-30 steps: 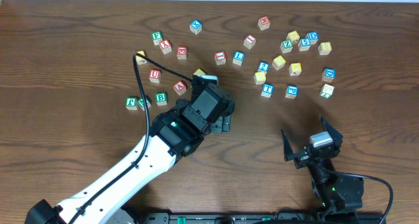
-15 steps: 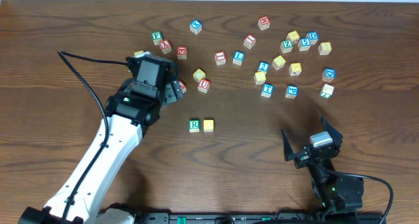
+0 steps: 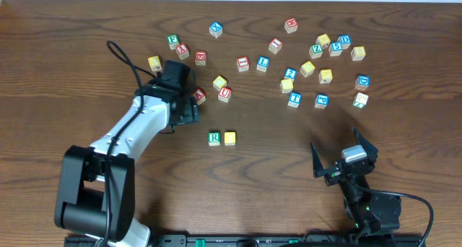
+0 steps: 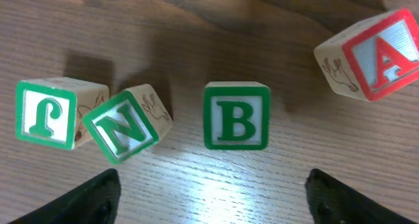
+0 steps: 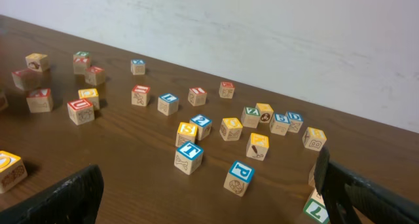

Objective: Spell out ROBOT
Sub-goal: 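Move the left gripper over the green B block near the A block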

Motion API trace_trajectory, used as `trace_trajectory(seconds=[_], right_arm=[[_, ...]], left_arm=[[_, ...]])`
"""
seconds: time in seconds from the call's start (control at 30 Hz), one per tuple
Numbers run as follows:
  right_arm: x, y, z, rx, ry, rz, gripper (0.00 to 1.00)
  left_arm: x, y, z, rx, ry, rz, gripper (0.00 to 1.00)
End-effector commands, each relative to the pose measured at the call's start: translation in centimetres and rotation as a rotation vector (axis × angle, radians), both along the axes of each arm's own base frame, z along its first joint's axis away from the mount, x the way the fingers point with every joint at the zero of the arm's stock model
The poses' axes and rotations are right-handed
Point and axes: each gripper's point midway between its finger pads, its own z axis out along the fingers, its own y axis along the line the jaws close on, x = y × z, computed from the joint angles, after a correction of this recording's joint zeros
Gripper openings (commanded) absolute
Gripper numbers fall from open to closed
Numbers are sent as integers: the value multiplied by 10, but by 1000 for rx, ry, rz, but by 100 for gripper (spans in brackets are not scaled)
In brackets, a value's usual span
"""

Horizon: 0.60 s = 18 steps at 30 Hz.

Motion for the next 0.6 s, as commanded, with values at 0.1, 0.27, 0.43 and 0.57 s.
trace_trajectory(seconds=[0.1, 0.27, 0.43, 0.57], right_arm=[[0, -2, 0, 11, 2, -6, 99], [0, -2, 0, 11, 2, -6, 99], [0, -2, 0, 11, 2, -7, 99], [0, -2, 0, 11, 2, -6, 99]], left_arm=[[12, -3, 9, -119, -20, -25, 83], [23, -5, 20, -124, -51, -28, 83], [30, -8, 28, -124, -70, -71, 83], [36, -9, 38, -126, -87, -75, 82]])
